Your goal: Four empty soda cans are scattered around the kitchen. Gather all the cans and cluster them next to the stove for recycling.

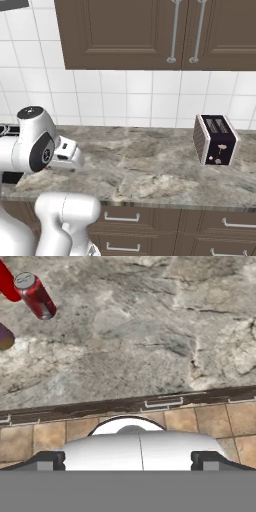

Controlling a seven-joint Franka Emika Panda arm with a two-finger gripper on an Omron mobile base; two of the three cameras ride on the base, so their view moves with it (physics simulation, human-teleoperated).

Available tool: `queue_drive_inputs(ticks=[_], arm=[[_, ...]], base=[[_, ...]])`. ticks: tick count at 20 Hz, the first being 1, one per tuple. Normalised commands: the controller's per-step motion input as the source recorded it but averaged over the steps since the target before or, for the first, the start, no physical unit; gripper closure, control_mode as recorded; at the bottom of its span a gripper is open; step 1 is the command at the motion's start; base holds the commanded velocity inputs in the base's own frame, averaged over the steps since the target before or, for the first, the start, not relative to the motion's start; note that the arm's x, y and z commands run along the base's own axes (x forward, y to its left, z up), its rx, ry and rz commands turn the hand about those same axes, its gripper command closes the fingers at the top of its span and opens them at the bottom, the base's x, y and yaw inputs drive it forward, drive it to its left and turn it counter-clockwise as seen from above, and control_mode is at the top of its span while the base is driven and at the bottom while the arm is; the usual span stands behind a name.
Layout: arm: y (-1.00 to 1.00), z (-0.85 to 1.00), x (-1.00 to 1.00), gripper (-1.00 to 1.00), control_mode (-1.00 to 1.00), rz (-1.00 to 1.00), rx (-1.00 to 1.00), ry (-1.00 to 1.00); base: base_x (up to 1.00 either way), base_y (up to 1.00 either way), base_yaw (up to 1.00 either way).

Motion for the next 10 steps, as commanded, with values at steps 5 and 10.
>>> queue_drive_inputs(ticks=[5,10], arm=[[-0.18,-0.01,0.12,-1.0,-1.0,0.02,-0.05,0.0],[0.0,0.0,0.0,-1.0,-1.0,0.0,0.0,0.0]], base=[[0.0,0.0,0.0],[0.0,0.0,0.0]])
